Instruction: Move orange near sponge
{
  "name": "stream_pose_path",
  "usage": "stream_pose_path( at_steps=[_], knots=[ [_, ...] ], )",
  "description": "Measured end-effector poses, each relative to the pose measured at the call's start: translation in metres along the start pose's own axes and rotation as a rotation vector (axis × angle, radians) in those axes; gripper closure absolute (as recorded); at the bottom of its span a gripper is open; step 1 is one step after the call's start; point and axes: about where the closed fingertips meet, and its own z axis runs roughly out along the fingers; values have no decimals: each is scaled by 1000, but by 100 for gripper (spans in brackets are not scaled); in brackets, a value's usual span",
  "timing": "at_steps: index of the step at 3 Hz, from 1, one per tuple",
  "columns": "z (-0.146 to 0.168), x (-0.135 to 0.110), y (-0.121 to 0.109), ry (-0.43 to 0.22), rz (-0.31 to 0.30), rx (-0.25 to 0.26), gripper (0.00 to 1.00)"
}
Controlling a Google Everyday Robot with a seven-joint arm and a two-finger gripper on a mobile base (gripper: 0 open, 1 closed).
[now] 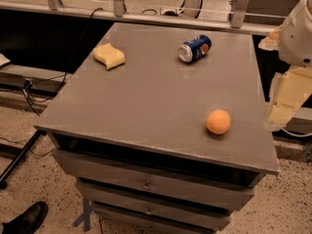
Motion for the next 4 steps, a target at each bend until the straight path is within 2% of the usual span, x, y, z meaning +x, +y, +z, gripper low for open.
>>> stream_pose_path(
  at_steps=[1, 2, 4],
  knots=[
    [0, 0, 0, 0, 0, 0, 0],
    [20, 4, -1, -30, 71, -8, 0],
    [96, 9, 0, -122, 257, -64, 0]
  ],
)
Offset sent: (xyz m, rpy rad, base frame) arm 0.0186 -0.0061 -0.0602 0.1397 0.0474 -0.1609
